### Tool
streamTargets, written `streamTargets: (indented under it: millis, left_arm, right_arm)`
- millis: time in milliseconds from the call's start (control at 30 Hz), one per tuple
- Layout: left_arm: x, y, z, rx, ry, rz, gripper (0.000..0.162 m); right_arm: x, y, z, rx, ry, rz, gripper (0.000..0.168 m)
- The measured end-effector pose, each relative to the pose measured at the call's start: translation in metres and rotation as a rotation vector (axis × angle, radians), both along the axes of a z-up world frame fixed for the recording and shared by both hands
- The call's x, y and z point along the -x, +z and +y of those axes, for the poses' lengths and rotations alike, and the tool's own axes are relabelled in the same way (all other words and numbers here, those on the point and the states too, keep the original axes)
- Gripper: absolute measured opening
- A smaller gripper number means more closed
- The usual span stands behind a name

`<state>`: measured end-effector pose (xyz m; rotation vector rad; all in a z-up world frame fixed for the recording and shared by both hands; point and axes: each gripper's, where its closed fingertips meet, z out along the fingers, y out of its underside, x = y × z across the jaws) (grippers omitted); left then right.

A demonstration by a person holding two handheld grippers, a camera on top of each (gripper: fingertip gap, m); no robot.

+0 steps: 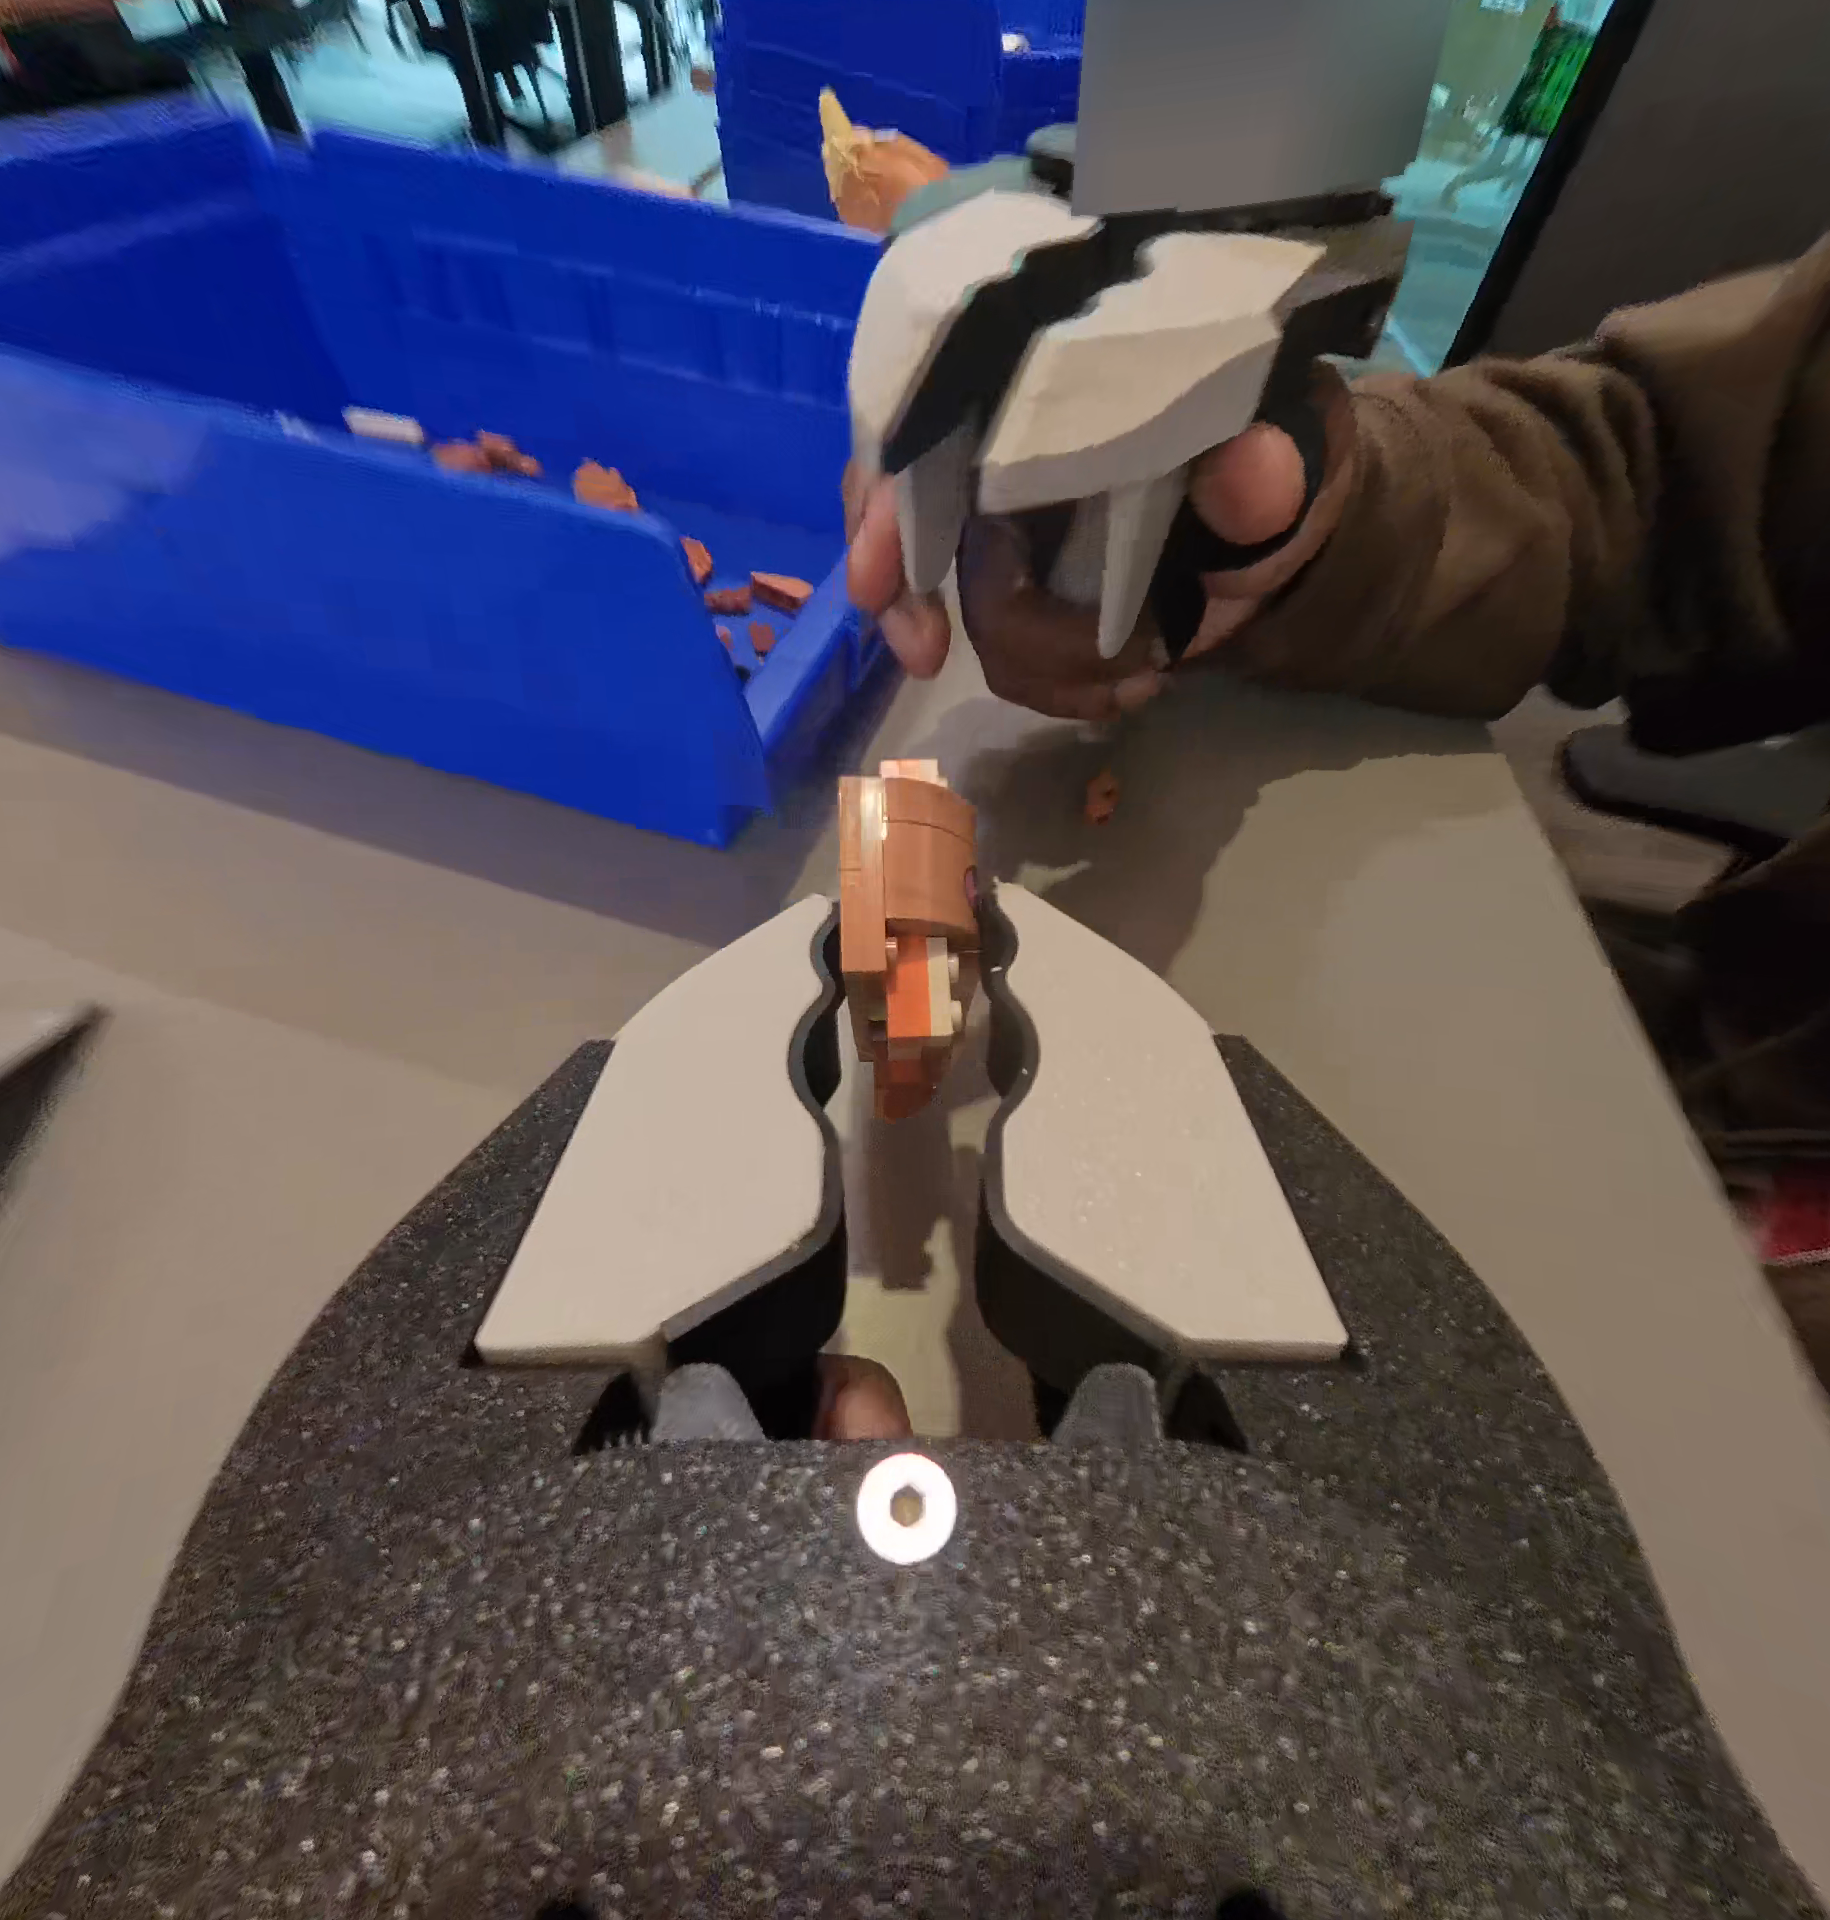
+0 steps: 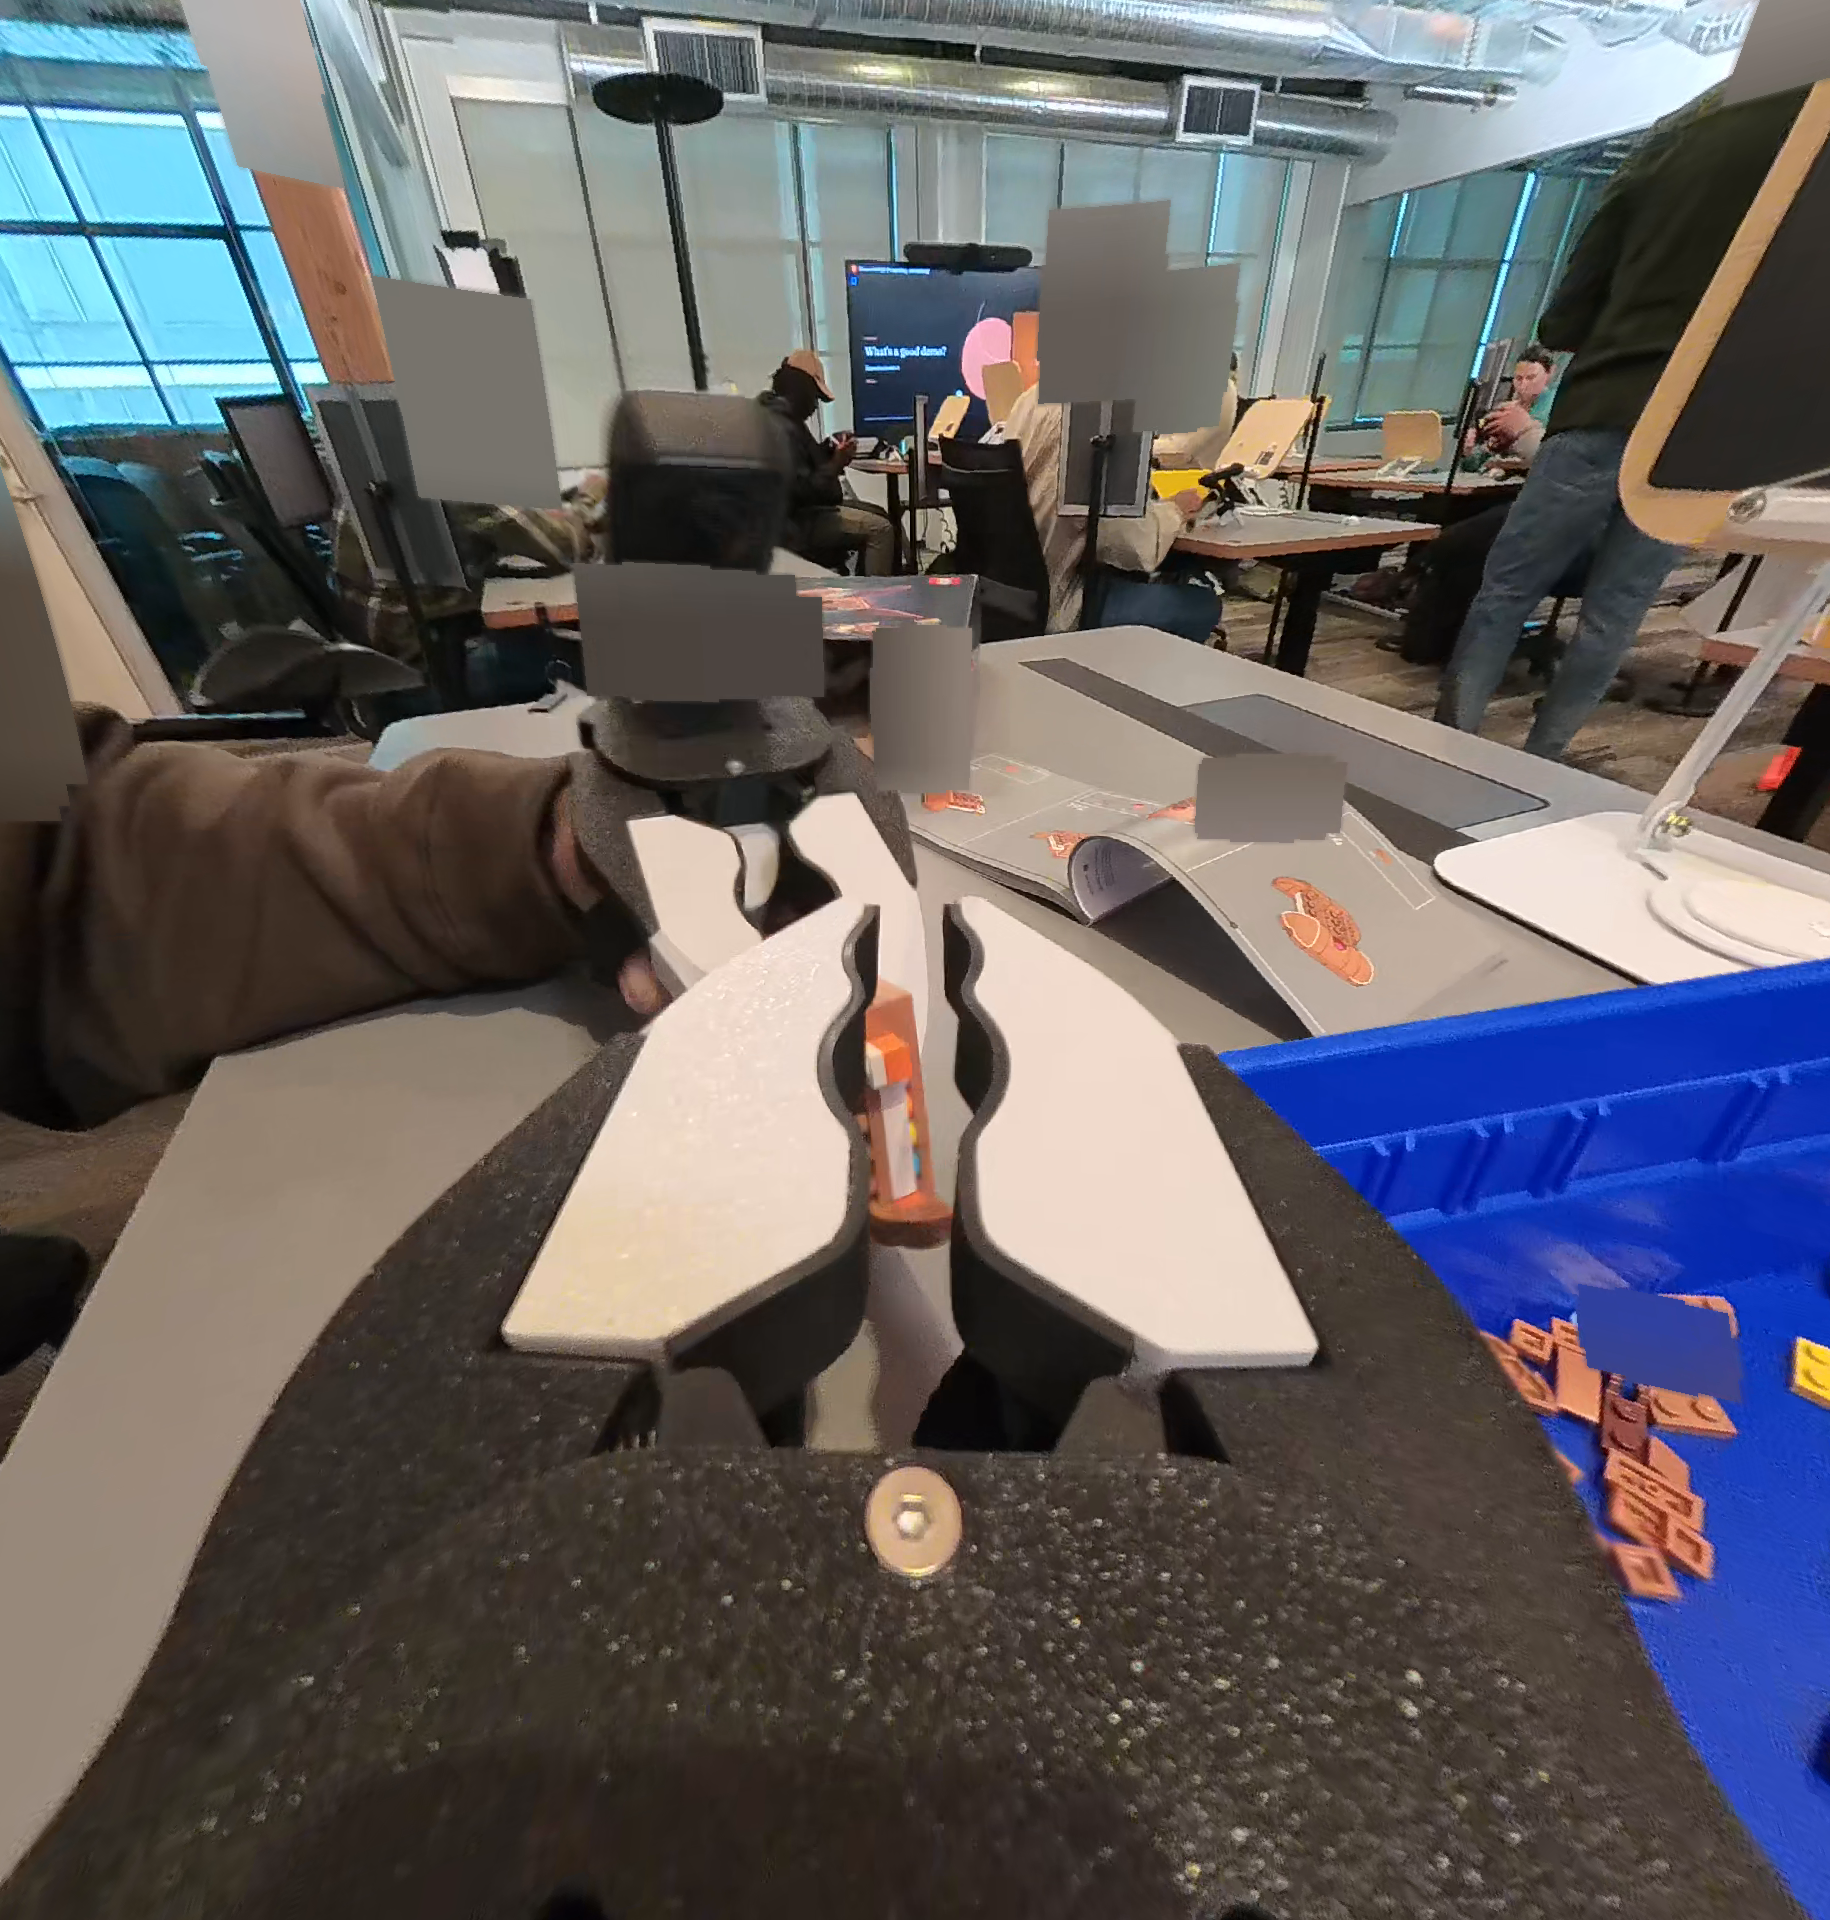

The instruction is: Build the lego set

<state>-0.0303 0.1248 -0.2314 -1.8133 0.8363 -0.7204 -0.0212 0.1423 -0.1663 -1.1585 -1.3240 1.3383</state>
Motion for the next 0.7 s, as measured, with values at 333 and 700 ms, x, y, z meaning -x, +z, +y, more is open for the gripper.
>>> streamTargets:
  millis: [333,700]
  left_arm:
    - [0.004,-0.028,-0.007,0.464,0.011,-0.177,0.026]
    - [0.018,-0.033,0.013,0.336,0.146,-0.049,0.062]
  right_arm:
    - [-0.037,-0.007,0.004,-0.117,-0.169,-0.12,0.013]
    - [-0.117,-0.086,-0.008,-0.059,-0.387,-0.451,0.017]
